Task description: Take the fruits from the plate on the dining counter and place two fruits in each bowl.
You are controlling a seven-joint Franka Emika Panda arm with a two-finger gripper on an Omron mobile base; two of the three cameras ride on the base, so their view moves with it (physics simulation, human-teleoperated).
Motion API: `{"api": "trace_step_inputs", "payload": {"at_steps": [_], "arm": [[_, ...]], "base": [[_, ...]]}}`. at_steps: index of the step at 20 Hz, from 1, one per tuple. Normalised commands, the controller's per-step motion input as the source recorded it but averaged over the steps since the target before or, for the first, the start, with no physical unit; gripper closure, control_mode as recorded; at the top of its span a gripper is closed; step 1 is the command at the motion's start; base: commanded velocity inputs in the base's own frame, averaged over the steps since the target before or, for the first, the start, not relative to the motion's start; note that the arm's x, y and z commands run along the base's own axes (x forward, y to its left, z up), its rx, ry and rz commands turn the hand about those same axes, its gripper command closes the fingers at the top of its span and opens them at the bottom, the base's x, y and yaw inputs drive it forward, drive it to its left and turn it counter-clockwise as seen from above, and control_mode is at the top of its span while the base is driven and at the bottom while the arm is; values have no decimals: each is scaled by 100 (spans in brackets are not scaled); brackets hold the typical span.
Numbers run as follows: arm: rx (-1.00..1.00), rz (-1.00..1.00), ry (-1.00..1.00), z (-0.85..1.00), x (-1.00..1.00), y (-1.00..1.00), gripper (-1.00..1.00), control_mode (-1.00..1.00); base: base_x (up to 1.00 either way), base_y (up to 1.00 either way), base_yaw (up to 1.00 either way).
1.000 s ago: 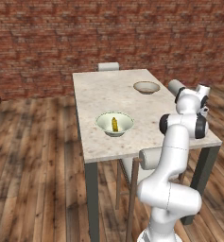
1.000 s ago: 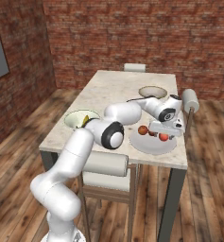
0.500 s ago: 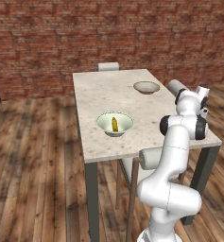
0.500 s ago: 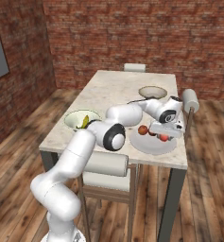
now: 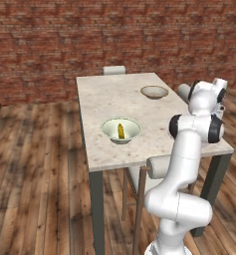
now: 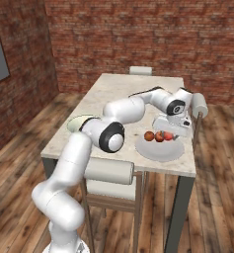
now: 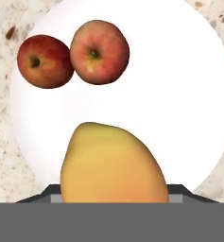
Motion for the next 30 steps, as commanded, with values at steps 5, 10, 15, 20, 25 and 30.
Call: {"api": "trace_step_inputs", "payload": {"at_steps": [5, 10, 15, 20, 25, 30], "arm": [[-11, 0, 0, 38, -78, 100, 100, -100], [-12, 7, 3, 33, -44, 100, 100, -100], [-7, 15, 12, 9, -11, 100, 100, -100], [-3, 14, 14, 19, 0, 100, 100, -100], [0, 12, 13, 28, 0, 80, 100, -100], [0, 11, 14, 9, 5, 57, 100, -100]], "base": [[0, 0, 0], [0, 0, 0], [0, 0, 0], [0, 0, 0], [0, 0, 0], [0, 0, 0]]}}
